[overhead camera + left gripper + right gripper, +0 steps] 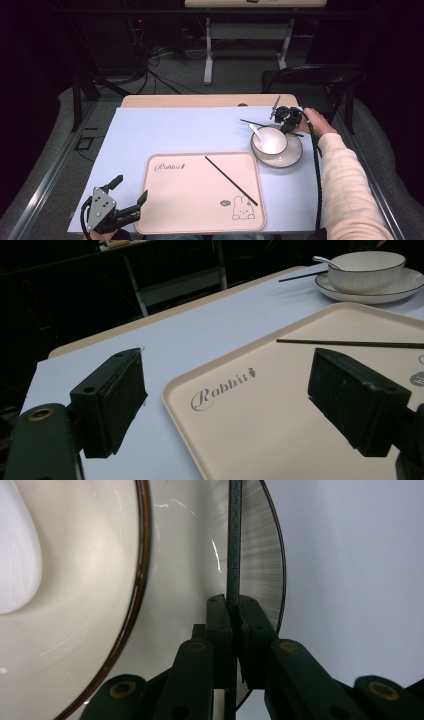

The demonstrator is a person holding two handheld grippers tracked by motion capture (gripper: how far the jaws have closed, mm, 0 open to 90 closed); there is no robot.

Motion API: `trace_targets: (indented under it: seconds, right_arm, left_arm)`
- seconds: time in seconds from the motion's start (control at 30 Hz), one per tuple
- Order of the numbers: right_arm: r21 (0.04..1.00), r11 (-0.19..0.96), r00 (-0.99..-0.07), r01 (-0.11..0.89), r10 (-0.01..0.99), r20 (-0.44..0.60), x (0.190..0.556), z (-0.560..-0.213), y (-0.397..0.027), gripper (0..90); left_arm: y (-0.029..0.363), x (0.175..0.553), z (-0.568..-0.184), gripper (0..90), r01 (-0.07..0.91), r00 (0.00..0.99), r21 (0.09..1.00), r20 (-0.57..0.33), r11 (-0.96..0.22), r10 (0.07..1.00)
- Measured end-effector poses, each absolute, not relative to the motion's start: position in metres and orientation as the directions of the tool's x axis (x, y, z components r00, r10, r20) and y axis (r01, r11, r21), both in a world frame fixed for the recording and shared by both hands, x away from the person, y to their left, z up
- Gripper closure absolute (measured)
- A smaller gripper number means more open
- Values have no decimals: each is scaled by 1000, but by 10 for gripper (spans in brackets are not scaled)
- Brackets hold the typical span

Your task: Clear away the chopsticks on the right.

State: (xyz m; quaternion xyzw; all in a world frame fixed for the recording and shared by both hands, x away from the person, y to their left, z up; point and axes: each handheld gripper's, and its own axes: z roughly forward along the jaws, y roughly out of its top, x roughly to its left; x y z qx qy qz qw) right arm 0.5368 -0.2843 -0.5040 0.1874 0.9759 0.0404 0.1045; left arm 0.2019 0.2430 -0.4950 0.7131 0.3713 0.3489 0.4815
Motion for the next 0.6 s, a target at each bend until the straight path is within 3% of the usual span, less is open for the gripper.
trace_targets:
  seconds: [0.6]
  right_arm:
    - [199,855,-822,479,516,-241,515,-459,-290,850]
  left_arm:
    - [242,202,-495,154,191,484,946,142,-263,863]
